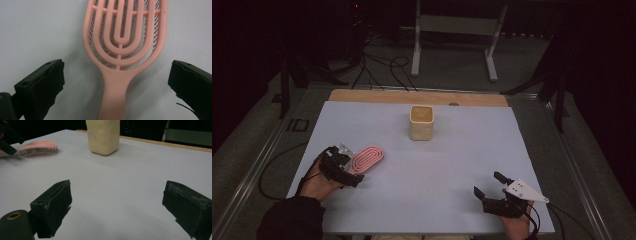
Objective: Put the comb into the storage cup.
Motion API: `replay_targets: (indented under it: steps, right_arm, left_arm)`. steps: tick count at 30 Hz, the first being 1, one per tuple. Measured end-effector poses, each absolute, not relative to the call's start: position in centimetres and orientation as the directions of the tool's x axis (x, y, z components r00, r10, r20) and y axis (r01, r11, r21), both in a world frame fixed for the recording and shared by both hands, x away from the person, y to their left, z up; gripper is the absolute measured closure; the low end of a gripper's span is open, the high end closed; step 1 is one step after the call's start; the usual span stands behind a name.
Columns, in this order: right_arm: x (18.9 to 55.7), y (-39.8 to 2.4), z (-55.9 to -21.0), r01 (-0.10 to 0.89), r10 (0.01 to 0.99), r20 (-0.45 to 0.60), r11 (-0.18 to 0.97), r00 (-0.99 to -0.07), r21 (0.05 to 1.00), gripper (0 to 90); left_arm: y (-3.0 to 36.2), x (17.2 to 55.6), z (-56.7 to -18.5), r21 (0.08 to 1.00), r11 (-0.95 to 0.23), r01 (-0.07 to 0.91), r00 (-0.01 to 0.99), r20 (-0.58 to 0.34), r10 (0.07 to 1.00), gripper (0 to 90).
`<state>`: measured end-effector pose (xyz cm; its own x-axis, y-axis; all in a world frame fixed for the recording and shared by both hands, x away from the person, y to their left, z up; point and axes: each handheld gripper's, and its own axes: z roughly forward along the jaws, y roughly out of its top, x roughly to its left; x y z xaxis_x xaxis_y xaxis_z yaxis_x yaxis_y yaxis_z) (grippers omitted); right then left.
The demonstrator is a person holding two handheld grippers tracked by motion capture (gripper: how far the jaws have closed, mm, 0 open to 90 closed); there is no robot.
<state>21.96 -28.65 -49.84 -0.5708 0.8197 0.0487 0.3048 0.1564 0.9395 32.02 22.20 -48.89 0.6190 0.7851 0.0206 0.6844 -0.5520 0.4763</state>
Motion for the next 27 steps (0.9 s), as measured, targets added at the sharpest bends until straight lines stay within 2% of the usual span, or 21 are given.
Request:
replay_targets:
  steps: [4,9,13,15,16,17,18,20,21,27]
  right_arm:
    - [21.96,-28.66,-49.84,0.305,0.820,0.050,0.156,-0.571,0.940,8.4]
    - [21.95,-28.64,-49.82,0.304,0.819,0.048,0.158,-0.572,0.939,8.4]
    - [21.97,-28.63,-49.84,0.305,0.819,0.049,0.158,-0.572,0.939,8.4]
    - [21.99,-28.65,-49.85,0.305,0.818,0.047,0.159,-0.573,0.939,8.4]
    - [22.00,-28.65,-49.85,0.305,0.818,0.047,0.159,-0.573,0.939,8.4]
    - [21.99,-28.65,-49.85,0.305,0.818,0.047,0.160,-0.573,0.939,8.4]
    - [21.99,-28.65,-49.85,0.305,0.818,0.047,0.160,-0.573,0.939,8.4]
    - [22.00,-28.65,-49.86,0.305,0.817,0.048,0.159,-0.574,0.939,8.4]
    - [22.02,-28.64,-49.88,0.307,0.817,0.047,0.161,-0.574,0.938,8.4]
    - [22.01,-28.61,-49.88,0.309,0.818,0.048,0.162,-0.574,0.937,8.4]
  left_arm:
    - [21.96,32.03,-49.17,0.456,-0.561,0.691,0.626,0.012,0.780,5.0]
    - [21.77,32.00,-49.36,0.426,-0.560,0.711,0.625,-0.015,0.781,15.2]
    - [21.66,31.95,-49.40,0.399,-0.566,0.721,0.621,-0.010,0.784,18.4]
    - [21.62,31.92,-49.44,0.385,-0.566,0.729,0.614,-0.004,0.789,25.4]
    - [21.63,31.94,-49.45,0.366,-0.564,0.741,0.605,0.001,0.796,25.4]
    - [21.61,31.95,-49.45,0.354,-0.561,0.749,0.598,0.005,0.802,32.6]
    - [21.61,31.95,-49.45,0.354,-0.561,0.749,0.598,0.005,0.802,35.6]
    - [21.61,31.95,-49.45,0.354,-0.561,0.749,0.598,0.005,0.802,35.6]
    - [21.60,32.00,-49.32,0.337,-0.568,0.750,0.606,-0.009,0.795,44.6]
    - [21.21,32.06,-49.06,0.308,-0.590,0.746,0.622,-0.006,0.783,58.1]
